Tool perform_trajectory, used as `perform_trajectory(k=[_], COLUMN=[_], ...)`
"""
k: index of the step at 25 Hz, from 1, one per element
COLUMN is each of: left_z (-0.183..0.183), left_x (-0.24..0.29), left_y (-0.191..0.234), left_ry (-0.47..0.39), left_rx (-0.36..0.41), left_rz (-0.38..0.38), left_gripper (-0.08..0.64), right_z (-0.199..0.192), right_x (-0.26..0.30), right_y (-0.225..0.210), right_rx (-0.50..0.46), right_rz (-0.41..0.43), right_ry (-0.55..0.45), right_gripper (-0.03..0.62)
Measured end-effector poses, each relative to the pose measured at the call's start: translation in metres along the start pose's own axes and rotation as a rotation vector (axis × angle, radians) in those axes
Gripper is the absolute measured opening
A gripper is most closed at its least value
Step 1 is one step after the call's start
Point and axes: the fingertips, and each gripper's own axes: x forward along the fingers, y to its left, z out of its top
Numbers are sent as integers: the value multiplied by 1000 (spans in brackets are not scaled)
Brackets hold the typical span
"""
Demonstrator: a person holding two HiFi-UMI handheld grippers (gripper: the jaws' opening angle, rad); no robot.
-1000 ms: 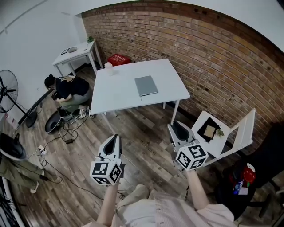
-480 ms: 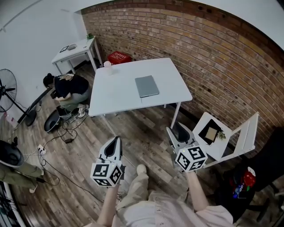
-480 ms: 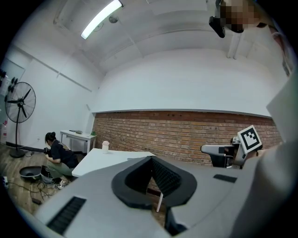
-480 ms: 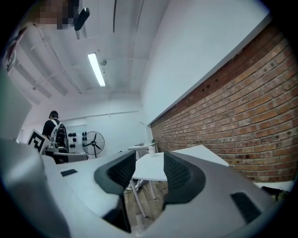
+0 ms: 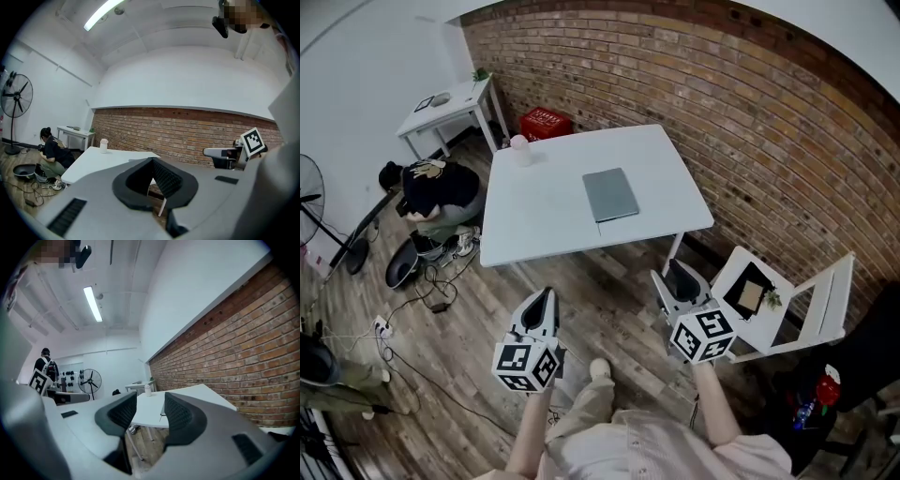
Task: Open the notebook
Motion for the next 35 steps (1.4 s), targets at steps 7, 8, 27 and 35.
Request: perform_trajectory(k=[7,8,27,35], left_z=[5,6,3,-10], left_x=[46,53,150,169], left_y=[32,37,98,112], left_ry=[23,26,77,113], left_rx=[-6,-7,-36,-69], left_rz=[-17,-17,-64,-49], left_gripper=[-8,-8,-8,-8], right_z=[-1,-1,-16,-29], right_x=[53,60,160,183], right_y=[-18,-20,-52,-64], right_rx=[28,31,49,60], right_rz=[-20,-22,-45,-43], right_ry=[14,16,73,120], right_gripper=[169,169,167,167])
